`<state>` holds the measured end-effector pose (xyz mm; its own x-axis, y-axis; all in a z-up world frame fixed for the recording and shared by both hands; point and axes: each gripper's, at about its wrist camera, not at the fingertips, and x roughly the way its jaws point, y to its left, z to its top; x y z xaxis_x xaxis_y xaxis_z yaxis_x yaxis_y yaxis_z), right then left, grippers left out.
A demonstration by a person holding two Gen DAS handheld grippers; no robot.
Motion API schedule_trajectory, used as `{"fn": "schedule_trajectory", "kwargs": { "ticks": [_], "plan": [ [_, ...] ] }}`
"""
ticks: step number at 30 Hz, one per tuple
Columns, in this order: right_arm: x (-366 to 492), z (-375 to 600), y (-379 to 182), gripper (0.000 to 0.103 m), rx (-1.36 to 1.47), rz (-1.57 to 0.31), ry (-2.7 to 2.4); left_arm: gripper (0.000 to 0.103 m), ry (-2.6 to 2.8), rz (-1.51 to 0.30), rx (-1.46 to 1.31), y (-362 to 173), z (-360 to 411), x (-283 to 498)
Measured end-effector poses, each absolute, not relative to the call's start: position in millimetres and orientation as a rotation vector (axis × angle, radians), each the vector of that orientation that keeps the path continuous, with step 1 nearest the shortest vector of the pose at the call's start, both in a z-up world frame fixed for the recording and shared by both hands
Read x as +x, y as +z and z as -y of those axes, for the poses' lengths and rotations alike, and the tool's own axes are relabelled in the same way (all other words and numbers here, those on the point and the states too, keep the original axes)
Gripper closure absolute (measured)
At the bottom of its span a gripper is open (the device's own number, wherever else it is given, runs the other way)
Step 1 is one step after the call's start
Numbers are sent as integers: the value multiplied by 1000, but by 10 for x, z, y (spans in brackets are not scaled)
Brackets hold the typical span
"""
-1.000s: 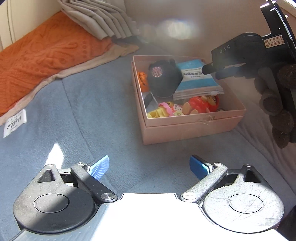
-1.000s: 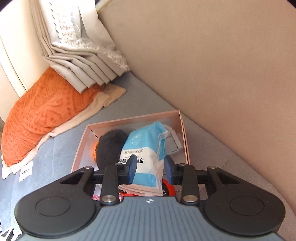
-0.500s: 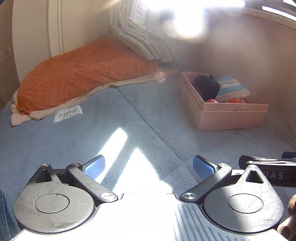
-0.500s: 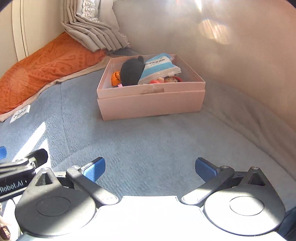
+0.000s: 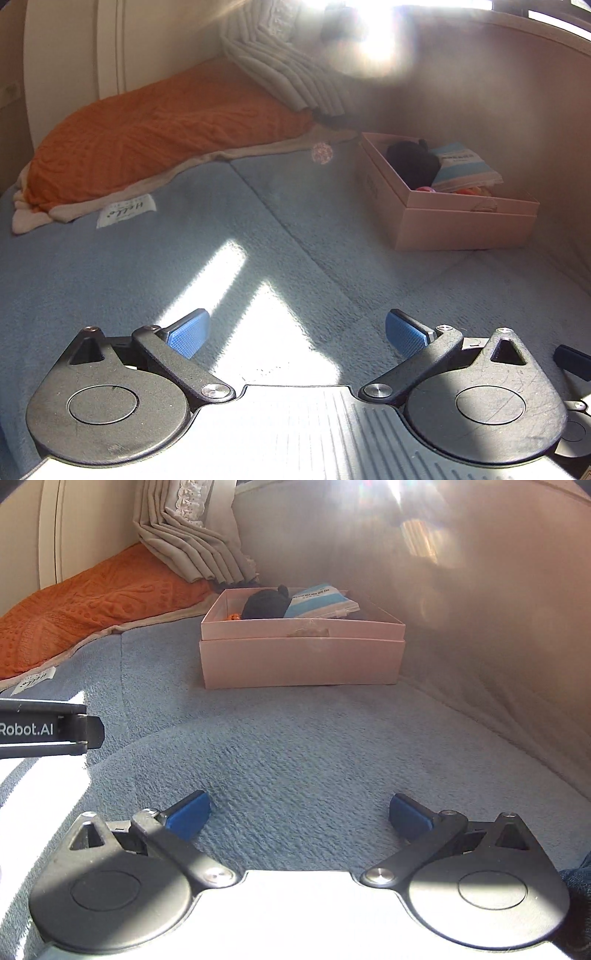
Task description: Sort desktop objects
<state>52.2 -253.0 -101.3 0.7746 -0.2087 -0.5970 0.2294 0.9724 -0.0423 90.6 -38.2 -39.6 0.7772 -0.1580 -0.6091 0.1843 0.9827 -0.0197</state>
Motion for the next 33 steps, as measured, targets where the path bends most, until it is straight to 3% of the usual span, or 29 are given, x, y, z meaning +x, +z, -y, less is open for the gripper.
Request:
{"fn": "schedule_trajectory", "kwargs": {
  "ticks": [33],
  "plan": [
    [521,2591,-1073,0,96,-620,-221,0,-393,-637,95,-160,458,668]
  ]
}}
